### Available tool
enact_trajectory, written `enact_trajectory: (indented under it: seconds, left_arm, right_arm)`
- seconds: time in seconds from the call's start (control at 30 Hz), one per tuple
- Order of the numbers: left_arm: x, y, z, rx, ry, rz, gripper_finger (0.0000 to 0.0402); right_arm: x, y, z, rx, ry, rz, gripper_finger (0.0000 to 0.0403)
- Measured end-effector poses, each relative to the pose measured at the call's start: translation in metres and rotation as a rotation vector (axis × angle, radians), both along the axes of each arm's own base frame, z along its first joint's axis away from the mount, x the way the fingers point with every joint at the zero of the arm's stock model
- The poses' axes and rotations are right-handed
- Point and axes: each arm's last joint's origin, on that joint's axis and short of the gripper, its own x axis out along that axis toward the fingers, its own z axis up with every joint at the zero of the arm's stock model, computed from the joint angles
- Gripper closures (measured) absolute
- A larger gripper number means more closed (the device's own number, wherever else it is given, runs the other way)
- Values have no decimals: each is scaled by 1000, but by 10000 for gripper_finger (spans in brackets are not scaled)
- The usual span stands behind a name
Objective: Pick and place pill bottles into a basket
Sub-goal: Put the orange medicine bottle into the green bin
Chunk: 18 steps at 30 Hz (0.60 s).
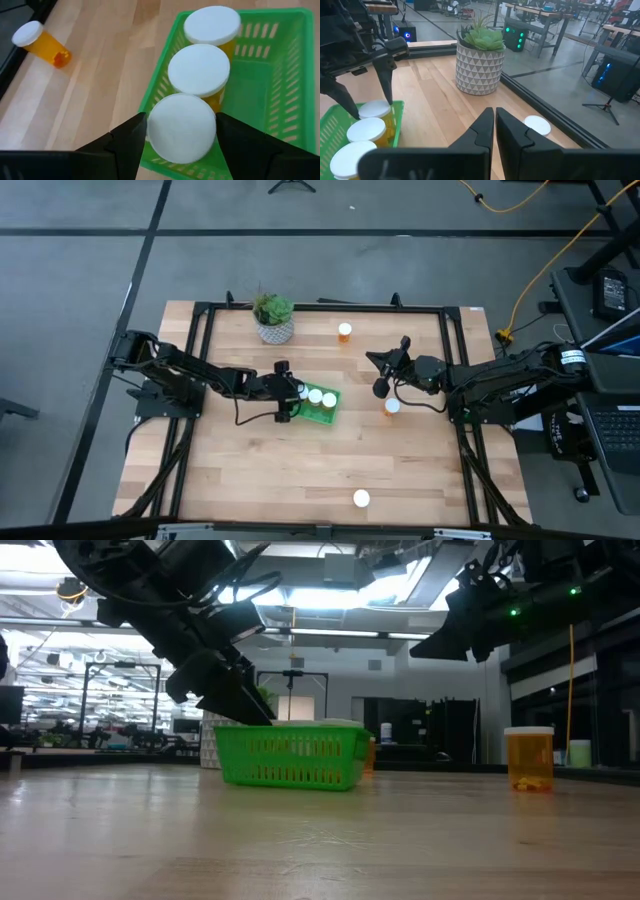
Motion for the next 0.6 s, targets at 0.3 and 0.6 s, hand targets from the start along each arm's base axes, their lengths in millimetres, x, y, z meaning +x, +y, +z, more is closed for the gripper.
enact_trajectory:
  seconds: [0.3,0.6]
  left_arm:
    - [3,-1,4,-5,-7,-25,170]
    - [2,0,4,38,2,-9,170]
  right_arm:
    - [0,0,0,0,0,0,379]
    - [0,0,0,0,0,1,379]
